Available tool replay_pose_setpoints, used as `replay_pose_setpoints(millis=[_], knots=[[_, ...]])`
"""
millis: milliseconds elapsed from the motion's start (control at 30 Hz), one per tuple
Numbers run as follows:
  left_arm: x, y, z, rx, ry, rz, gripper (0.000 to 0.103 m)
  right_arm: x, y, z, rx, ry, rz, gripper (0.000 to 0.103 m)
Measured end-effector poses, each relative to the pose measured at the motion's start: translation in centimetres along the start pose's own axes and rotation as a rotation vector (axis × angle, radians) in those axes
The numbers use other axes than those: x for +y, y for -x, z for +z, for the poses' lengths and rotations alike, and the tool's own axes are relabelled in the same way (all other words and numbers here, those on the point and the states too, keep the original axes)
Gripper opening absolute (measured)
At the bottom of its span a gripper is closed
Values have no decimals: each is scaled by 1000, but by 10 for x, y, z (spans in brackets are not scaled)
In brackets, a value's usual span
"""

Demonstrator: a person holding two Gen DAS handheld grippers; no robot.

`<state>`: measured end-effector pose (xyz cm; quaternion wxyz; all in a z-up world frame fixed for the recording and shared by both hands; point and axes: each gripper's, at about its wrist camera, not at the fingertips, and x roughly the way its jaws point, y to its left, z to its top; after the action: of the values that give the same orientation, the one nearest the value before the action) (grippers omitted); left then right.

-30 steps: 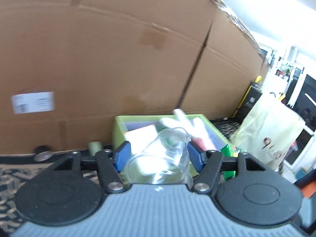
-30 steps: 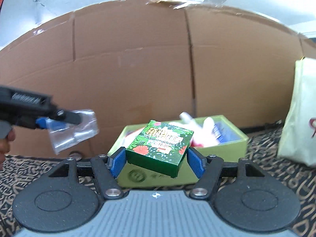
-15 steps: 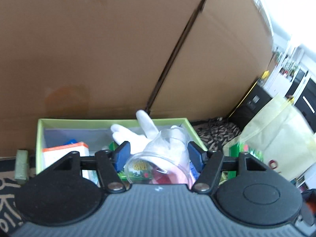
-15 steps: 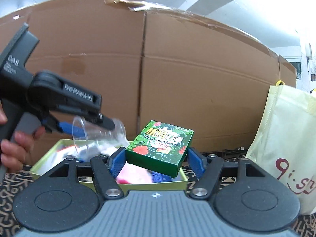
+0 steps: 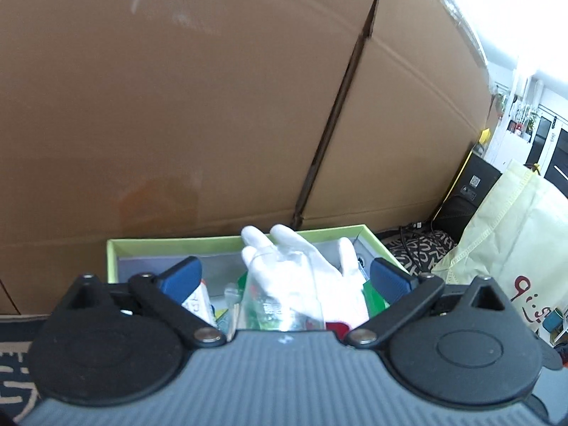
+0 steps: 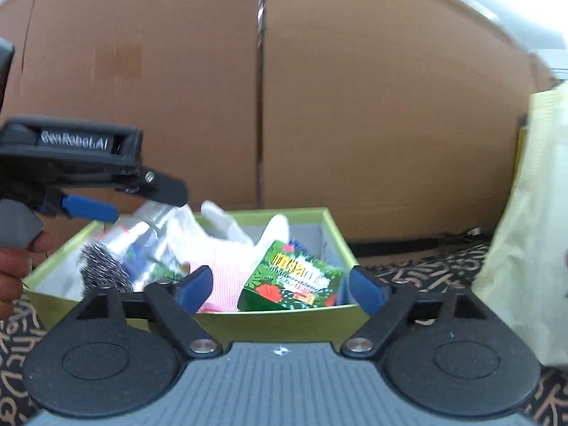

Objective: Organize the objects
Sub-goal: 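Carry the cup and green box into the lime-green box and open both tools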

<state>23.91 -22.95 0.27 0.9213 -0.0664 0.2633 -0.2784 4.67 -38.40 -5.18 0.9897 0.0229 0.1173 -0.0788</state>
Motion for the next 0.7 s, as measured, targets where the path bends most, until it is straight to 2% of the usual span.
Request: replay_pose_setpoints(millis=[67, 167, 200, 333, 400, 500, 700], knots=[[-2, 3, -1, -13, 0, 1, 103, -1, 1, 5, -10, -7, -15, 87], [-7, 10, -3, -3, -20, 8, 103, 3, -11, 9, 42, 35, -25, 68], [-6, 16, -5, -4, -28, 17, 103, 5, -14, 9, 58, 39, -24, 67], [0, 51, -8, -34, -44, 22, 103, 8, -7, 13, 50, 32, -13, 67], [7, 71, -12, -51, -36, 26, 103, 10, 10, 15, 20, 14, 6, 75], [22, 105, -23, -85, -21, 53, 103, 20, 36, 19, -31, 32, 18, 79], [59, 167, -53, -113, -8, 179, 103, 55, 76, 16, -62, 29, 120, 81]])
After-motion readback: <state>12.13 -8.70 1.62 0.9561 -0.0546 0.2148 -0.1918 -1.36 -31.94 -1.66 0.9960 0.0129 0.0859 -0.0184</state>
